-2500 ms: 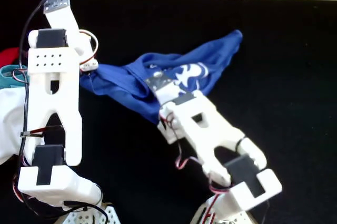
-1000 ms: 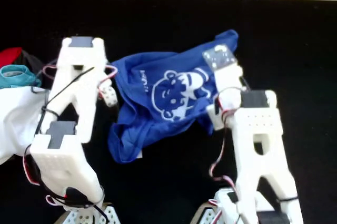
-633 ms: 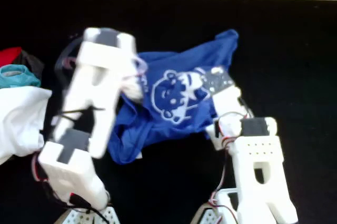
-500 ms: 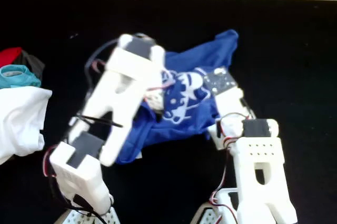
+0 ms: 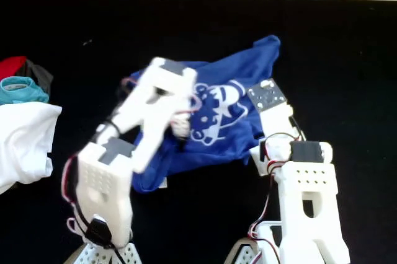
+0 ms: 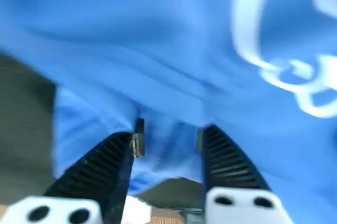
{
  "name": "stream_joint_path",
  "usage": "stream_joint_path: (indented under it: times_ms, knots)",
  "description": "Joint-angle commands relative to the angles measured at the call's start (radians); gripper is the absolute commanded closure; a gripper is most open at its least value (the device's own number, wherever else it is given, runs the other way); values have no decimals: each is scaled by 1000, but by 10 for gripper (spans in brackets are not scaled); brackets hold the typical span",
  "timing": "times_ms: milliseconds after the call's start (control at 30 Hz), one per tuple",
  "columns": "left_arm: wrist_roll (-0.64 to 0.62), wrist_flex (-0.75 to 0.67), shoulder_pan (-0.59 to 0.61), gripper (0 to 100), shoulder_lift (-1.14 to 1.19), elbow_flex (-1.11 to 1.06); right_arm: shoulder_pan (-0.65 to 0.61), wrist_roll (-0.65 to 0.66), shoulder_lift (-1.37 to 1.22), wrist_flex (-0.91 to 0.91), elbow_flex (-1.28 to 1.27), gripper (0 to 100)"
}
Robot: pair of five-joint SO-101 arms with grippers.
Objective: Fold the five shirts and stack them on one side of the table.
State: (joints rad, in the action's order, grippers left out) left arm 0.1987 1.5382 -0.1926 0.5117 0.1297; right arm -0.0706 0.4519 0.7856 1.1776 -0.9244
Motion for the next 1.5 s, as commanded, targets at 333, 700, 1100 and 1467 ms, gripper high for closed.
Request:
stream_joint_path:
  times_ms: [333,700,1100,1467]
  knots:
    - [262,29,496,862,-16,24,13,12,24,-13,13,992]
    - [262,218,418,861,-400,45,12,12,16,-97,15,992]
    - [264,-98,62,861,-624,-650,31,12,13,-142,119,992]
    - [358,-222,219,863,-633,-777,122,12,-252,-73,400,992]
